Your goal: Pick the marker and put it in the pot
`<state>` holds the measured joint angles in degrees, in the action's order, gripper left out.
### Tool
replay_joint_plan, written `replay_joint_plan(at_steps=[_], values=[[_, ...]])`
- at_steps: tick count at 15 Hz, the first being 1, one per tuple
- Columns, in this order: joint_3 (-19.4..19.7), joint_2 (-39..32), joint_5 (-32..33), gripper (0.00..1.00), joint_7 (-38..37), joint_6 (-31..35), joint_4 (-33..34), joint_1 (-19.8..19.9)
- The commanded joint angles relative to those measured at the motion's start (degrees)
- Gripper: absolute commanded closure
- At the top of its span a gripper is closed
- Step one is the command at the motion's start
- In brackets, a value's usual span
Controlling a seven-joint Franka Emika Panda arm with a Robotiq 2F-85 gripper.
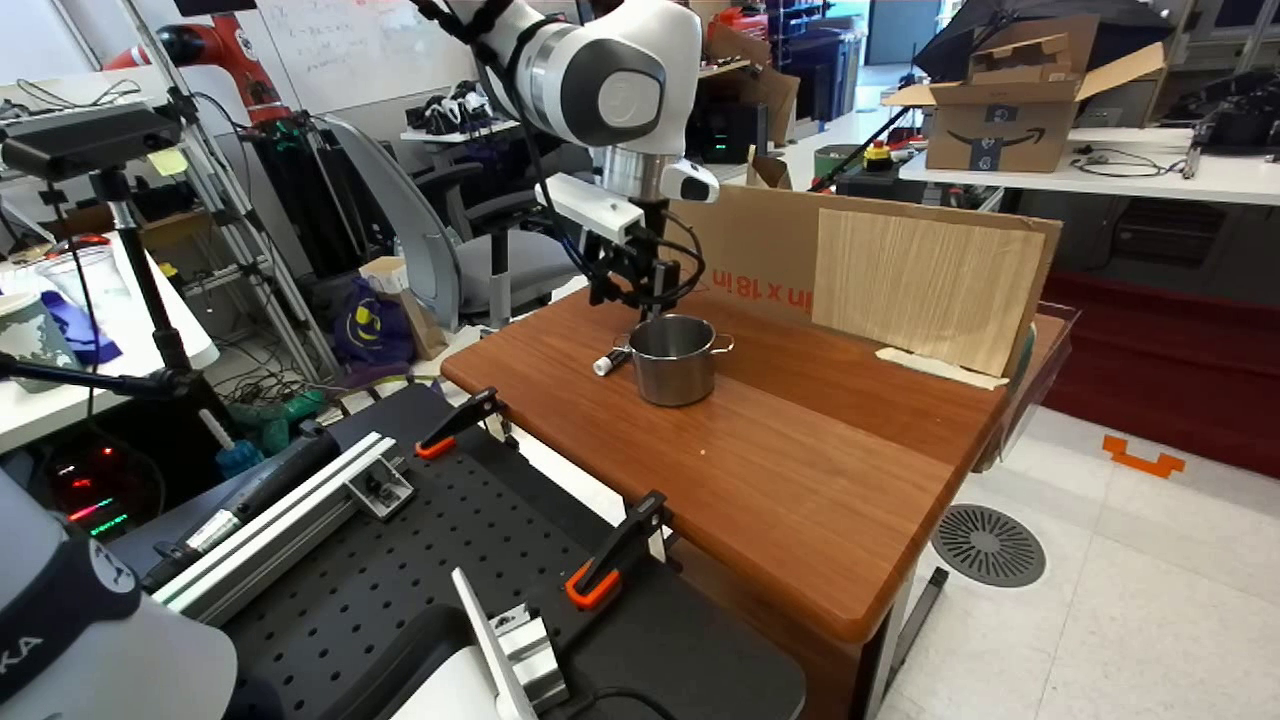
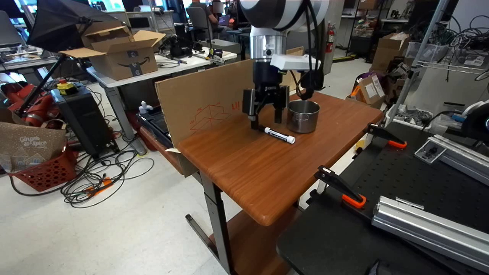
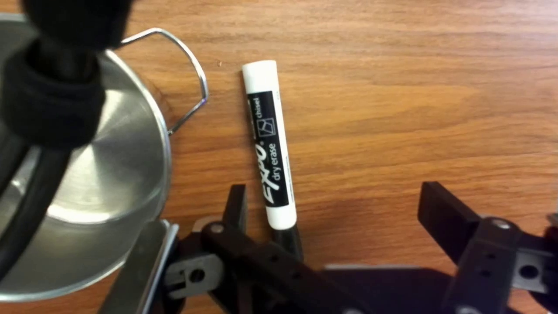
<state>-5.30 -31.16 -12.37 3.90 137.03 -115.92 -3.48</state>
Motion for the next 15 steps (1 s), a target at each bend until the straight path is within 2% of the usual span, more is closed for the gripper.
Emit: replay_joint_plan(at_steps=[1, 15], values=[[0.3, -2.0, 2.0, 0.0, -2.1, -2.2, 2.6, -0.3], [0.1, -2.1, 3.1, 0.0, -3.7, -3.5, 5.0, -0.4]])
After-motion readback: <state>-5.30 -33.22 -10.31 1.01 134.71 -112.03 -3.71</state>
